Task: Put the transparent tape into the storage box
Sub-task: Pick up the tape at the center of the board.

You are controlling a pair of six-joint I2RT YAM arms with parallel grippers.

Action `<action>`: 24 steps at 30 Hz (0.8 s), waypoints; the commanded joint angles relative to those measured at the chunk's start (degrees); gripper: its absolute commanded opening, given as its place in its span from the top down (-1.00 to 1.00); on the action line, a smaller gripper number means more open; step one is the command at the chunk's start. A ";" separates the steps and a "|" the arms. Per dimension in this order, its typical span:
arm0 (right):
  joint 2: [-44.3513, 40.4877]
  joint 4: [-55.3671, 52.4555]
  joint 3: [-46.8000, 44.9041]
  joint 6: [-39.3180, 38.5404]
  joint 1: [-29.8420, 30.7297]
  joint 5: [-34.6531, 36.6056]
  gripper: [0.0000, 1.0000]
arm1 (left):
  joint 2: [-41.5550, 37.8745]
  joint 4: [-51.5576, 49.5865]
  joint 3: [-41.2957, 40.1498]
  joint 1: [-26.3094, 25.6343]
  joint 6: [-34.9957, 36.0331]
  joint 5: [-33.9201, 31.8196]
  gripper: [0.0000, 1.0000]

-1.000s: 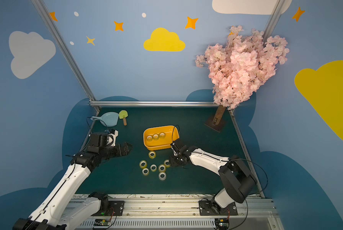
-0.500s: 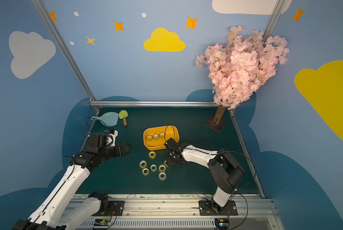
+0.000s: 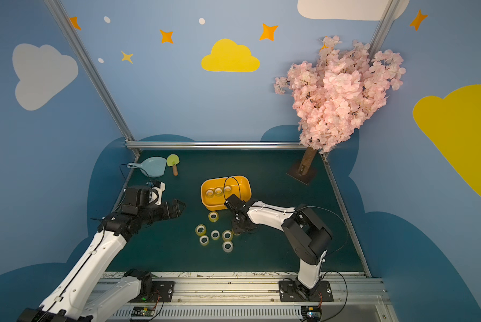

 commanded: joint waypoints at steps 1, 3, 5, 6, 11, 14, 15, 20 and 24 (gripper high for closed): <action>2.12 -1.55 -0.13 0.85 0.50 0.56 0.33 | -0.31 -0.48 1.18 -0.12 0.47 0.83 -1.00; 1.66 -2.24 0.05 0.72 0.49 1.17 0.49 | -0.18 -0.48 1.17 -0.11 0.46 0.76 -1.00; 0.79 -3.24 0.38 0.48 0.50 1.76 0.67 | -0.19 -0.48 1.15 -0.12 0.52 0.62 -1.00; 0.28 -3.70 0.49 0.39 0.50 2.10 0.74 | -0.26 -0.52 1.18 -0.07 0.47 0.77 -1.00; -3.35 -7.00 1.76 -0.38 0.50 3.22 0.95 | -0.62 -0.31 0.90 -0.11 0.21 1.55 -1.00; -5.98 -8.86 2.44 -0.45 0.41 3.49 1.00 | -0.21 -0.21 1.01 -0.11 -0.05 2.20 -1.00; -6.87 -9.39 2.62 -0.34 0.41 3.52 1.00 | 0.01 -0.21 1.02 -0.11 -0.14 2.22 -1.00; -11.66 -12.43 3.93 -0.34 -0.10 3.74 1.00 | 0.69 -0.21 1.35 -0.11 -0.49 5.39 -1.00; -14.51 -15.45 5.69 -0.25 -0.72 3.75 1.00 | 0.29 -0.21 1.34 -0.10 -0.83 6.06 -1.00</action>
